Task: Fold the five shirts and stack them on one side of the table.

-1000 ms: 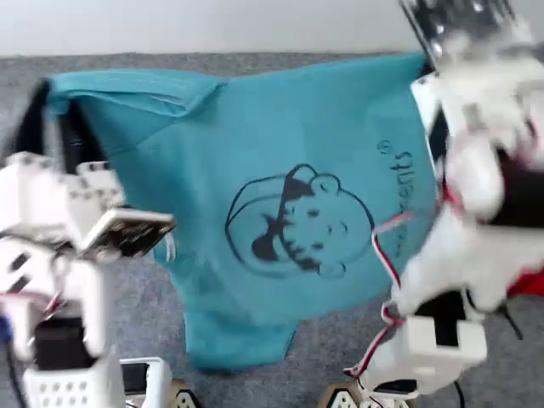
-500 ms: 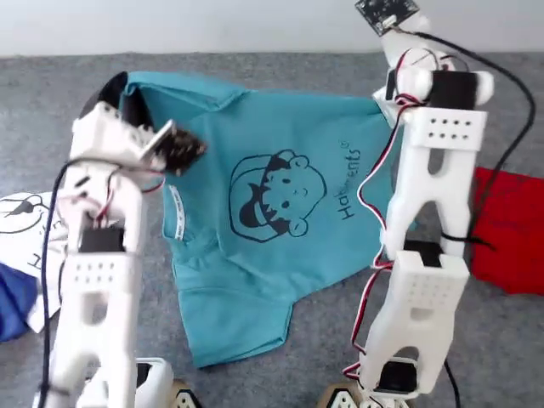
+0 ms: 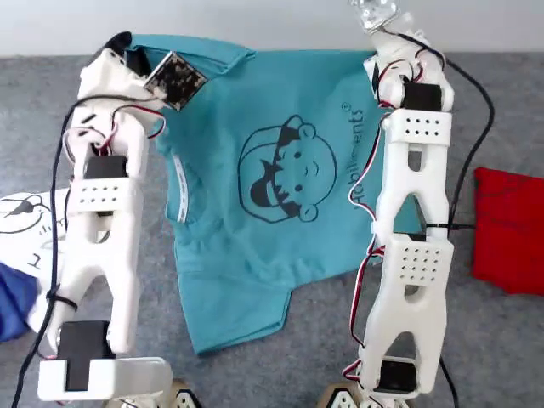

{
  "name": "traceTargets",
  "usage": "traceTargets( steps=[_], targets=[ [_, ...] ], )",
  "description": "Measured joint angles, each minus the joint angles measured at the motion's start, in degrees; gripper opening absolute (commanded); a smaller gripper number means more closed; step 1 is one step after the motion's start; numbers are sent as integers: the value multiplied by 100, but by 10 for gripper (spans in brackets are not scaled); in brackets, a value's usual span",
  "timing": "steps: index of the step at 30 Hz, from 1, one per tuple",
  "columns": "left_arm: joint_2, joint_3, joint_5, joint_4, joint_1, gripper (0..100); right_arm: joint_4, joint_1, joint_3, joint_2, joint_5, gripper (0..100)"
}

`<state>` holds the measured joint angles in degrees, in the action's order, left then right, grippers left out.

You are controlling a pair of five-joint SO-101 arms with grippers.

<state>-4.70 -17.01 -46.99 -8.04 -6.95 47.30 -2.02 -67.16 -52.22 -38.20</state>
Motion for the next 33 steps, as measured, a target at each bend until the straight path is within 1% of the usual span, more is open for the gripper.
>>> traceTargets(
  steps=[3,6,10,12,15,18,25,29,33],
  targets=[
    [0,141,0,-387,0,14,-589,18,0,-211,-448,9],
    [0,141,0,-659,0,14,-993,26,0,-378,-721,9],
    [0,149,26,-1187,0,14,-1037,26,0,-396,-800,9],
    [0,149,26,-1574,0,14,-835,26,0,-396,-800,9],
    [-123,149,0,-2382,114,14,-281,18,0,-396,-800,9],
    [-448,149,-35,-3455,273,14,484,18,0,-396,-800,9],
    [-1187,176,-35,-5767,712,14,2629,0,-167,-396,-818,9],
    [-1495,185,88,-6796,782,14,3727,0,-554,-396,-818,9],
    [-1644,185,413,-7481,782,14,4580,-62,-905,-396,-818,9]
  ],
)
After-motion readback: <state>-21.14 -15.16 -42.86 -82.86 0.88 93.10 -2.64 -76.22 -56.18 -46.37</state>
